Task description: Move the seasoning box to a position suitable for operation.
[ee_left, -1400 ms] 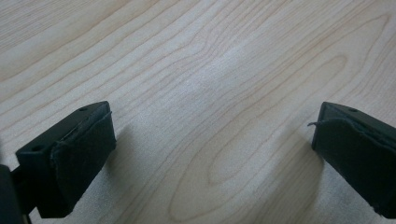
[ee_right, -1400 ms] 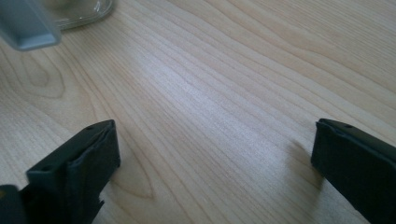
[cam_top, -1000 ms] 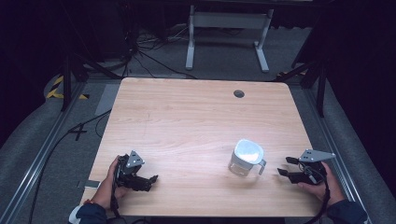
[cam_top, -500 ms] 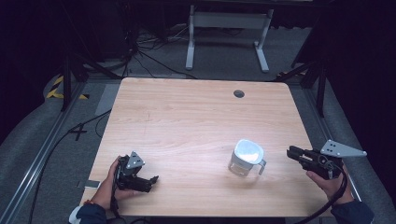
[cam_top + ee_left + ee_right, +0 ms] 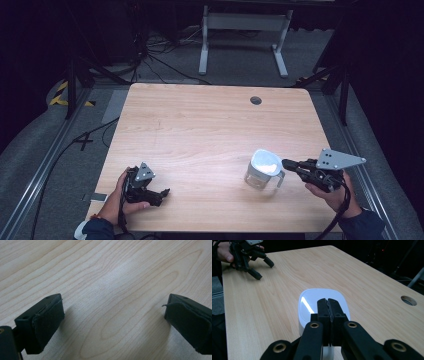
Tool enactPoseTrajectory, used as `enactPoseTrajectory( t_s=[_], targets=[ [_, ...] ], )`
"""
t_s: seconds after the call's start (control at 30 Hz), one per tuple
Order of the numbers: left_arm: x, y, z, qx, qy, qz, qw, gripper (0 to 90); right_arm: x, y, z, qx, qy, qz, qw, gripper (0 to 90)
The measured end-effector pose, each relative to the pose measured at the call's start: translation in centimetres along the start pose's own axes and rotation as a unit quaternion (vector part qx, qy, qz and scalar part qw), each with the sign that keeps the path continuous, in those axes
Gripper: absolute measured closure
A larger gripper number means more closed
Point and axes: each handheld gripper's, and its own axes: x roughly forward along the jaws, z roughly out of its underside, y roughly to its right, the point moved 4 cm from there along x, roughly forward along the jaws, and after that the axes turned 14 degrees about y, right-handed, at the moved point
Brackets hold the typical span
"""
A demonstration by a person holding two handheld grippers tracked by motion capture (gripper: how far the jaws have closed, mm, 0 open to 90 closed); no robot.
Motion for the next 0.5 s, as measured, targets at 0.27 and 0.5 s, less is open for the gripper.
enactPoseTrajectory(
  t_s=[0.27,0.5],
  targets=[
    [0.4,0.1,-0.3,0.001,-0.003,0.001,1.0000,2.5,1.2,-0.5,1.6,-0.007,-0.036,-0.010,0.9993,89.7],
    [1.7,1.7,-1.9,0.025,-0.007,0.025,0.9994,20.4,1.3,0.0,2.0,-0.006,-0.025,0.004,0.9997,89.8]
  ],
)
